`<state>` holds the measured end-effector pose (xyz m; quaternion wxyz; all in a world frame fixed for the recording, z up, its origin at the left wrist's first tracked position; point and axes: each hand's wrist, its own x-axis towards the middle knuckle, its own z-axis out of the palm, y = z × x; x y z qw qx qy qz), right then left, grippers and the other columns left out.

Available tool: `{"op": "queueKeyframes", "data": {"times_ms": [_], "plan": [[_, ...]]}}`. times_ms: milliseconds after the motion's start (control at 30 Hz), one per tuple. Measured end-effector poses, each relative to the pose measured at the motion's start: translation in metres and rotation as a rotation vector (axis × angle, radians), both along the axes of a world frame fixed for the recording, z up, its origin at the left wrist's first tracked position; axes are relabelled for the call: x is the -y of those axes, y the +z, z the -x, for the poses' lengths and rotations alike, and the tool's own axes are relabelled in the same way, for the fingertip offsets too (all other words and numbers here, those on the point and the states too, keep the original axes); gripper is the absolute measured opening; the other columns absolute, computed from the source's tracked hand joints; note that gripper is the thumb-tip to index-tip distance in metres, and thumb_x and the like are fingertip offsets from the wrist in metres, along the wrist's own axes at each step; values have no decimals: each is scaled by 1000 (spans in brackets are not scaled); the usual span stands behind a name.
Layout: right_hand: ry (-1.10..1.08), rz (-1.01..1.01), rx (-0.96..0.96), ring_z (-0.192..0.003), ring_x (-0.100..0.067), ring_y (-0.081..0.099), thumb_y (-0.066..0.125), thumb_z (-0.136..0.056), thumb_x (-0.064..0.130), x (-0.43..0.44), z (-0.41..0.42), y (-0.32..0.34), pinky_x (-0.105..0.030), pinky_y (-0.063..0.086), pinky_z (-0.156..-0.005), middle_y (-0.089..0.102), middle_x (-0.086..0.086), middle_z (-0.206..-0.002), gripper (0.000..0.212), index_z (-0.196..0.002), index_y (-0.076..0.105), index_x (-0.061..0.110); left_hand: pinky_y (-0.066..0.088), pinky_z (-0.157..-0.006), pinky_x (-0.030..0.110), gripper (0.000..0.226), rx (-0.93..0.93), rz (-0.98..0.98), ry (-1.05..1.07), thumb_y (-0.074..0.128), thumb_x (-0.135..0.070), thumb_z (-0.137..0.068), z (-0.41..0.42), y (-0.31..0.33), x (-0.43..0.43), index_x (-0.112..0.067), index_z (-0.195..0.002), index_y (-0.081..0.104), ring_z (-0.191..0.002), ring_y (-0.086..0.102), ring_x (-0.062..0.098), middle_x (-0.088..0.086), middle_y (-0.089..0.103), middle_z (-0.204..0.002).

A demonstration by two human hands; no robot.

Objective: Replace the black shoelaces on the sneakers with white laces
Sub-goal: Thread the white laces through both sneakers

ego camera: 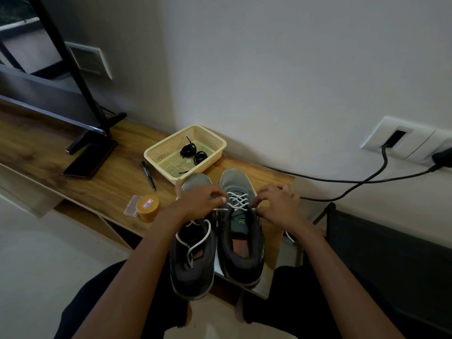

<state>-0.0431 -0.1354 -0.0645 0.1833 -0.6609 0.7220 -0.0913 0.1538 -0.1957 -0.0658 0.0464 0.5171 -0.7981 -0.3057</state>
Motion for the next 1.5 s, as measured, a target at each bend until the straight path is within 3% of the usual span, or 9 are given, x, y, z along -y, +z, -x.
{"op": "queueKeyframes", "data": {"times_ms": [67,167,367,600,767,967,1133,1333,1500], "plan": [[6,4,-24,-130,-21,24,62,-87,35,0,0,-1,-37,20,-98,48,12,-132,11,-97,67,32,-22,-107,56,14,37,59,18,49,-43,-94,-1,-3,1,-37,-93,62,-123,45,6,-16,64,-106],[-41,12,-36,-128,-21,28,61,-88,35,-1,3,0,-38,22,-96,53,11,-127,5,-89,64,31,-22,-106,57,19,107,99,15,55,-43,-91,-1,-6,1,-35,-74,59,-115,48,3,-18,62,-92],[-125,-53,45,-124,-23,31,62,-87,30,-2,13,1,-37,24,-90,56,8,-117,12,-76,57,29,-20,-106,58,21,126,141,21,50,-44,-93,-3,-9,4,-32,-88,66,-121,45,8,-14,65,-104],[-36,-27,89,-120,-19,32,63,-87,36,-1,2,1,-33,19,-83,53,11,-120,13,-77,54,36,-17,-107,60,19,104,106,-25,56,-46,-89,1,-8,-1,-36,-74,61,-115,48,2,-17,66,-102],[-89,-12,-12,-121,-21,34,59,-90,30,-1,12,2,-37,26,-91,57,8,-116,12,-79,55,30,-20,-107,58,22,152,112,-13,50,-43,-94,-3,-6,1,-35,-75,59,-119,48,6,-15,67,-99],[-115,-68,-13,-116,-21,39,56,-91,25,-4,20,5,-34,28,-87,61,3,-108,11,-82,61,22,-19,-106,58,19,188,124,-14,51,-43,-93,-5,-4,2,-34,-79,60,-131,36,15,-14,64,-103],[-142,-95,4,-99,-15,48,57,-90,24,-2,23,2,-39,32,-95,60,6,-90,14,-77,61,23,-17,-105,60,23,212,124,-37,51,-45,-92,-7,-8,5,-33,-72,57,-136,28,20,-14,63,-113],[-126,-144,147,-78,-13,59,61,-85,12,2,30,0,-39,43,-86,65,7,-73,24,-63,62,20,-15,-105,60,31,194,141,-40,54,-43,-91,-7,-11,7,-30,-62,53,-133,29,17,-15,62,-119],[-70,-60,732,-55,-7,60,64,-80,-7,-5,38,28,-18,49,-65,64,-1,-58,21,-78,69,14,10,-109,61,23,-54,79,36,59,-58,-77,-15,-16,14,-40,-62,60,-118,49,16,-17,64,-100]]}}
